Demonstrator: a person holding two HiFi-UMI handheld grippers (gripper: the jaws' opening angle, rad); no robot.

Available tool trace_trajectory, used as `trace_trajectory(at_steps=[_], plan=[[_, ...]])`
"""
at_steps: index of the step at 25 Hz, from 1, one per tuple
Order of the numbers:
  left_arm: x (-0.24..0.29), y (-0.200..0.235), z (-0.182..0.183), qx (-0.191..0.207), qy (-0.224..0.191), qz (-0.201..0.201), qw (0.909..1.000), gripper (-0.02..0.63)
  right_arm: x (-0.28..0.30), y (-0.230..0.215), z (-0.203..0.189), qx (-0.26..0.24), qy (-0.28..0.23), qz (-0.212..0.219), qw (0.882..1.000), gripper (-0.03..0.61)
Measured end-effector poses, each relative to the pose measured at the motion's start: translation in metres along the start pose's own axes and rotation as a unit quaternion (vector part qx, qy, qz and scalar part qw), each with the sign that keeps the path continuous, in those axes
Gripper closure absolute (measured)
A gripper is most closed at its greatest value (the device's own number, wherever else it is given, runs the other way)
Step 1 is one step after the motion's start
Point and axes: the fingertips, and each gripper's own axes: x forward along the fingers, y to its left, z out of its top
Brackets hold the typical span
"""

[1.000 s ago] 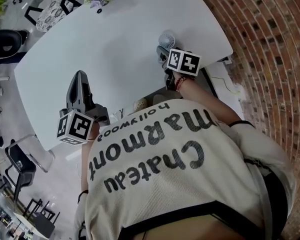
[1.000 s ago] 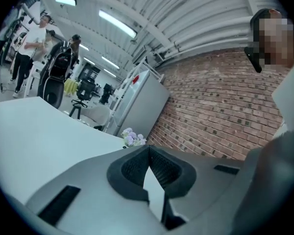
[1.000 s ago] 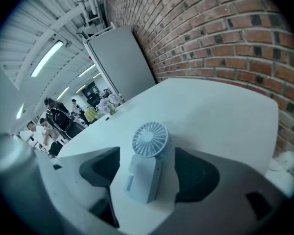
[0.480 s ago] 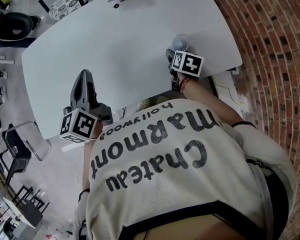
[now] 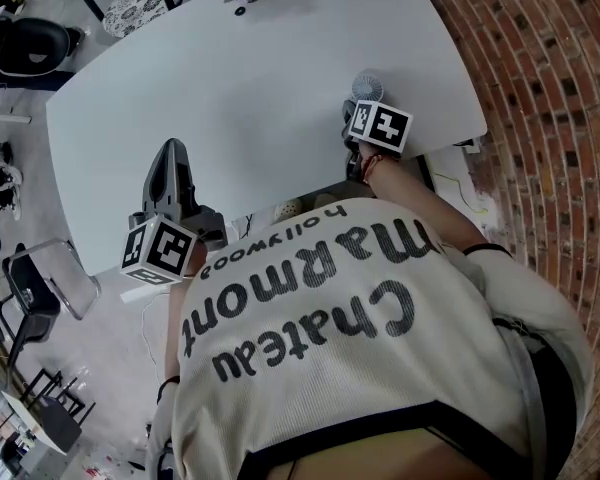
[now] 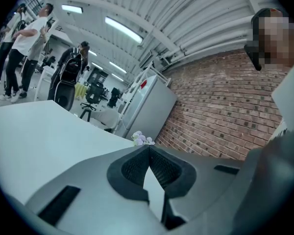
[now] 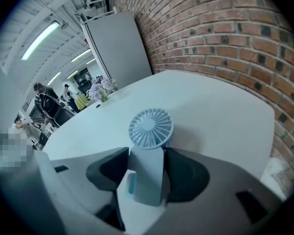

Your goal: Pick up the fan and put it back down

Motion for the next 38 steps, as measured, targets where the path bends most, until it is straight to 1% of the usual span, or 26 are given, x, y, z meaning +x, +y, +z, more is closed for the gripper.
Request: trace_trajectory(at_steps=[2,11,16,20,26,30,38], plan=[[0.0,0.0,0.001,0.0,0.001,-0.002,1.0,0.612,-0.001,0.001,-0.001,0.002,0.002,0.0,1.0,0.341],[0.007,-0.005,-0.003,-0.004,0.003,-0.013,0.9999,0.612,-0.007,-0.005,-0.006,0.027,0.017,0.014,0.999,0.342],[0.012,-0.013,-0.004,-0.004,0.006,-0.02,0.9998,0.612,-0.013,-0.005,-0.004,0.033,0.019,0.032,0.999,0.344],[0.014,-0.02,-0.007,-0.004,0.006,-0.023,0.9997,0.612,-0.019,0.0,0.007,0.034,0.01,0.055,0.998,0.344],[0.012,-0.03,-0.007,-0.003,-0.002,-0.021,0.9998,0.612,-0.033,0.023,0.029,0.017,-0.011,0.101,0.995,0.344],[0.011,-0.037,-0.01,-0.004,-0.01,-0.016,0.9998,0.612,-0.041,0.035,0.041,-0.005,-0.021,0.129,0.991,0.344],[-0.001,-0.046,-0.03,-0.015,-0.026,0.007,0.9995,0.612,-0.052,0.046,0.056,-0.049,-0.036,0.176,0.983,0.344]])
